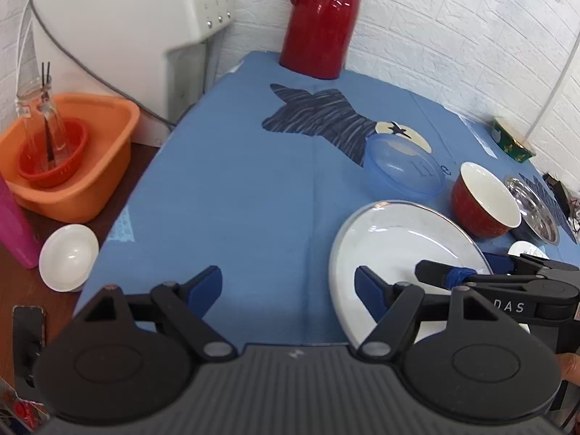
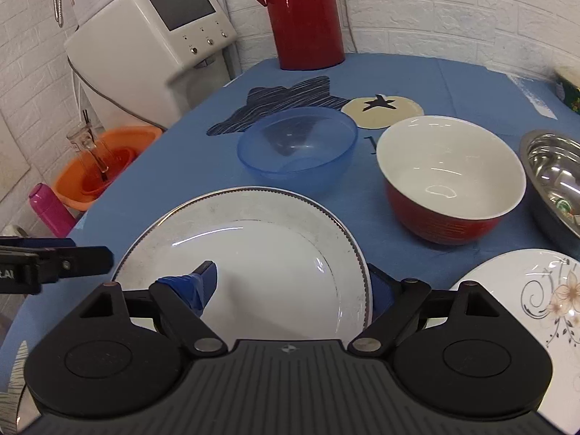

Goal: Organize plates and bowls
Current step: 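Lift and carry the gold-rimmed plate with both grippers toward the grey-rimmed plate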

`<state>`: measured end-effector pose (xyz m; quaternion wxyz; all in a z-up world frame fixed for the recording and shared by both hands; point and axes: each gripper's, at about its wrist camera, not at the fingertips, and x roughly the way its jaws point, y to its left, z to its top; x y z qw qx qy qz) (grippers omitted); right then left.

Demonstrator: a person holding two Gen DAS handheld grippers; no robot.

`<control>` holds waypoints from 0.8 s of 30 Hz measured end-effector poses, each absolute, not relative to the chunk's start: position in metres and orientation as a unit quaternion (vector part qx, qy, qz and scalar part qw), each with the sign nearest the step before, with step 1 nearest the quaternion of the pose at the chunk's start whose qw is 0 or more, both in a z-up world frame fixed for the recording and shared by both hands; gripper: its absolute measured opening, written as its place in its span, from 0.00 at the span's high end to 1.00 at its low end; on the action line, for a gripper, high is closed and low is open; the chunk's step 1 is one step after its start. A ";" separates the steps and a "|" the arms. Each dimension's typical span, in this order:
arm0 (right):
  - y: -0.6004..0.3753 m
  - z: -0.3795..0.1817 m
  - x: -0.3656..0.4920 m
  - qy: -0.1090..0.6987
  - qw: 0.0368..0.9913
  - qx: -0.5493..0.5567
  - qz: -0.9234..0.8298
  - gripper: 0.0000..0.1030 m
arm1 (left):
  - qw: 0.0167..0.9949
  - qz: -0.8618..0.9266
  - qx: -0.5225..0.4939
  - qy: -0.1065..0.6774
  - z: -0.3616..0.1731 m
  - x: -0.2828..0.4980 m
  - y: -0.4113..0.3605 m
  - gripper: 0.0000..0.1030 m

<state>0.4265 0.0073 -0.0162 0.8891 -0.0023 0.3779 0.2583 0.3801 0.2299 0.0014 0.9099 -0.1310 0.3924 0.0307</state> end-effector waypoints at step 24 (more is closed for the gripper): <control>0.020 -0.030 0.396 0.341 0.896 -0.067 0.278 0.30 | 0.907 0.000 -0.071 0.415 -0.023 0.411 0.192 0.71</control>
